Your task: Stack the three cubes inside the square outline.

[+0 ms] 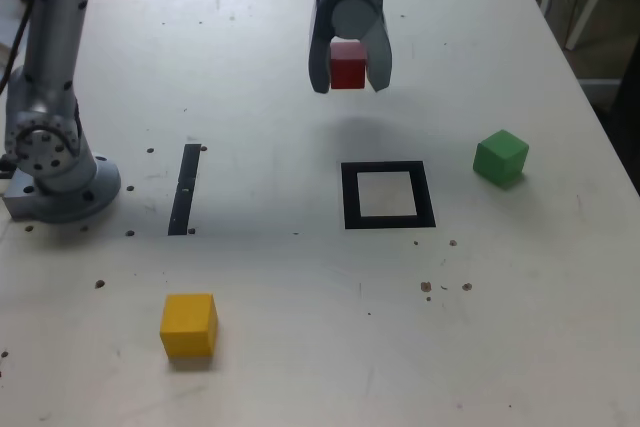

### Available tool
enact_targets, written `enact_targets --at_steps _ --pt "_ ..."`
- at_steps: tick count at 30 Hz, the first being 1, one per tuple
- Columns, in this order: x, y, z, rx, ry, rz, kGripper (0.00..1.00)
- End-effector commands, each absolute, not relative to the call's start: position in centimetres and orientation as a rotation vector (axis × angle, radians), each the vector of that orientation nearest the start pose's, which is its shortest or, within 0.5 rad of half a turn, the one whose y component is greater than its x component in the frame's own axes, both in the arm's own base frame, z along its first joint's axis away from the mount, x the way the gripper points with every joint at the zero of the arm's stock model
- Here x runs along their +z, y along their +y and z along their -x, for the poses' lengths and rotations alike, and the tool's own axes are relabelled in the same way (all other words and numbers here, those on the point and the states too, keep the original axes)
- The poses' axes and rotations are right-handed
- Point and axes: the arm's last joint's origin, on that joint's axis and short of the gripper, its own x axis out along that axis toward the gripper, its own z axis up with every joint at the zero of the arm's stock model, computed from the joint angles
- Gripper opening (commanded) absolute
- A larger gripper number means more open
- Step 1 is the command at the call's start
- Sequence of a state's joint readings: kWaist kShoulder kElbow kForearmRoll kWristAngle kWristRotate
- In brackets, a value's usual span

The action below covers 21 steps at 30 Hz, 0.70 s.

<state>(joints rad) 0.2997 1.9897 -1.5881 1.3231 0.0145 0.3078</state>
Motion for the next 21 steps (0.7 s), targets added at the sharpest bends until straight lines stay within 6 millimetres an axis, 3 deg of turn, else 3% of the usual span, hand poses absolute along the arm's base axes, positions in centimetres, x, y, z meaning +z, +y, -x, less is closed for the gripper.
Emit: enact_targets --at_steps 1,12,21 --pt "27.2 9.0 -33.1 -0.032 1.711 0.002 0.31" --pt "25.7 2.2 -34.0 -0.031 1.723 -0.045 0.31" --pt "24.8 0.2 -35.4 -0.039 1.728 -0.047 0.31"
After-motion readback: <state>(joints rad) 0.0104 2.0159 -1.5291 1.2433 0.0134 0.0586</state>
